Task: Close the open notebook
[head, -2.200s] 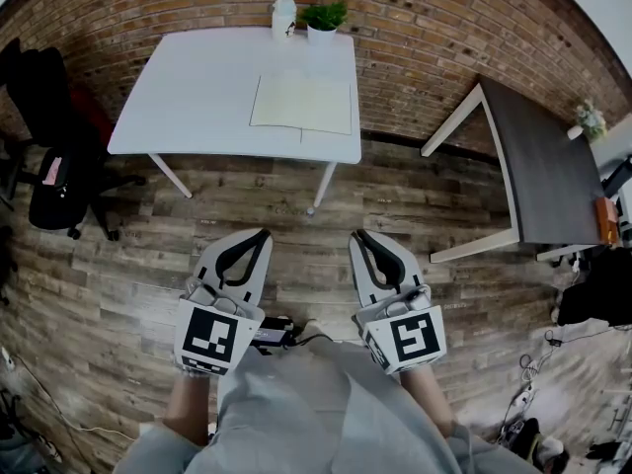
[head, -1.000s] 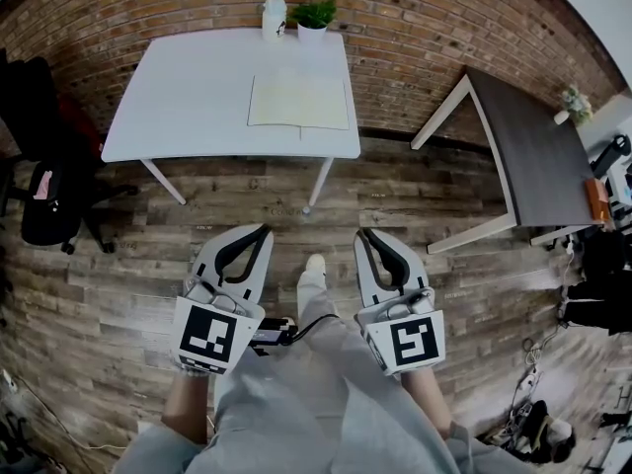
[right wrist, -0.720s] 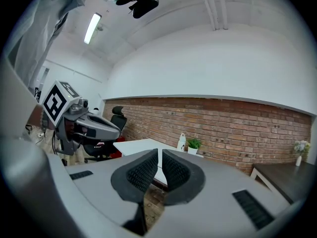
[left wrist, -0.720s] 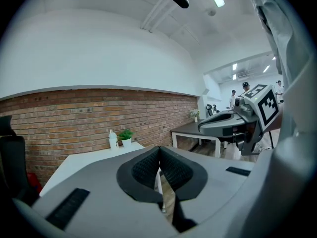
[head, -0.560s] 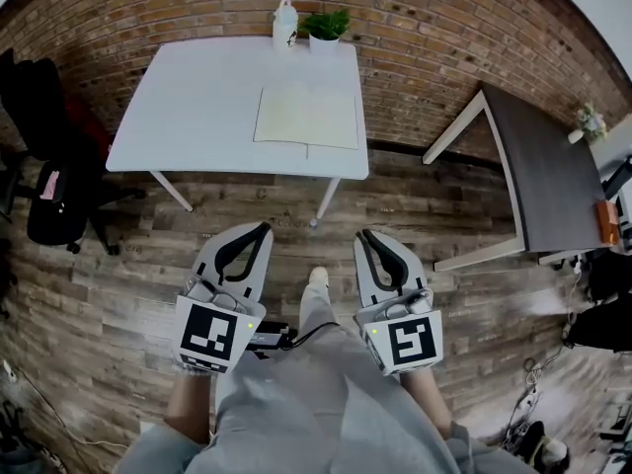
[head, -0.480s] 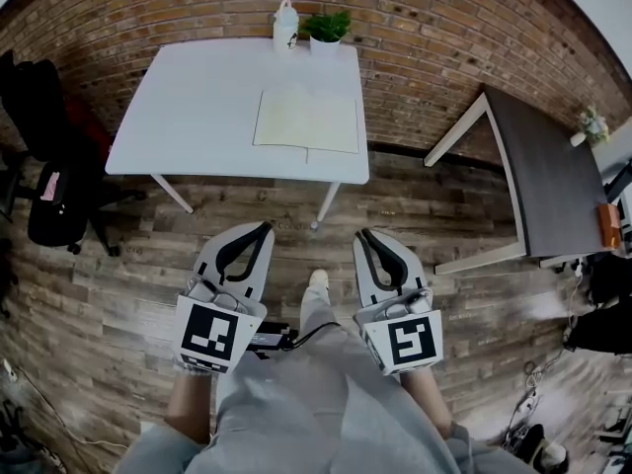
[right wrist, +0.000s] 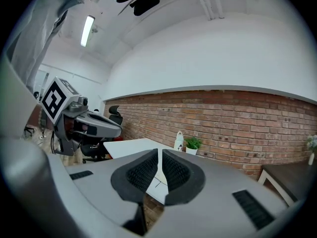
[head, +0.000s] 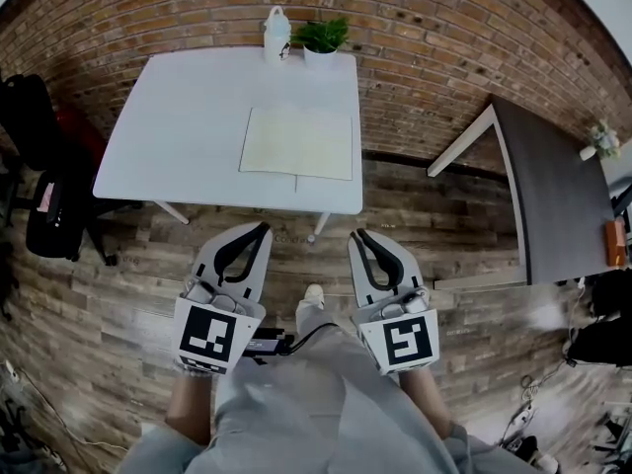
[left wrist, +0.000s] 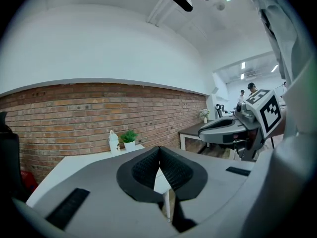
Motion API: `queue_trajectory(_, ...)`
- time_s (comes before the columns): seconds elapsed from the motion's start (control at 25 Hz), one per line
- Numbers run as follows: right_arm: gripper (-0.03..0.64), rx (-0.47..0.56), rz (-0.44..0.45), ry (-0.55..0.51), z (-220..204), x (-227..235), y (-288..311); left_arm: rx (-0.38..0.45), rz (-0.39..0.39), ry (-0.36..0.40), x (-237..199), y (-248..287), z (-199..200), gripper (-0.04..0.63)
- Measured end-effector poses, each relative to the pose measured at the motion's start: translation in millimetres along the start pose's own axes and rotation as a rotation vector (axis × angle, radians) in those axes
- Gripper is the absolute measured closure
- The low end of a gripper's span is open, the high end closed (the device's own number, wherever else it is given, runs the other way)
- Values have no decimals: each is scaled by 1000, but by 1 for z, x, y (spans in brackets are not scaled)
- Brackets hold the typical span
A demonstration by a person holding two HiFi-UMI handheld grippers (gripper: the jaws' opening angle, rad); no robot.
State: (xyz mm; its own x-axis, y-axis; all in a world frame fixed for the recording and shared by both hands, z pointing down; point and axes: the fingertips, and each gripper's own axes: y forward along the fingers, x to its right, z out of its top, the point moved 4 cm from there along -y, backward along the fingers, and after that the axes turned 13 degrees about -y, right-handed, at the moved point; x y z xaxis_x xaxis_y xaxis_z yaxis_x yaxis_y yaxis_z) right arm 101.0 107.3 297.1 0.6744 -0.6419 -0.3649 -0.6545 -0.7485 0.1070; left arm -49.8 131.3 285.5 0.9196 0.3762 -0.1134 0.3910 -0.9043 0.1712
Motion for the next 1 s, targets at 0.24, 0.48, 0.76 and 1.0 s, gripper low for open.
queue_trajectory(0.24, 563, -8, 39, 2, -15, 42, 42, -13, 29, -8, -15, 52, 8, 577)
queue_trajectory(0.48, 563, -1, 95, 3, -28, 78, 80, -24, 74, -23, -27, 96, 17, 577)
queue_trajectory(0.76, 563, 12, 140, -3, -35, 107, 110, -30, 108, -24, -35, 132, 26, 577)
queue_trajectory(1.0, 563, 15, 148, -3, -40, 122, 120, -32, 116, -12, -33, 145, 34, 577)
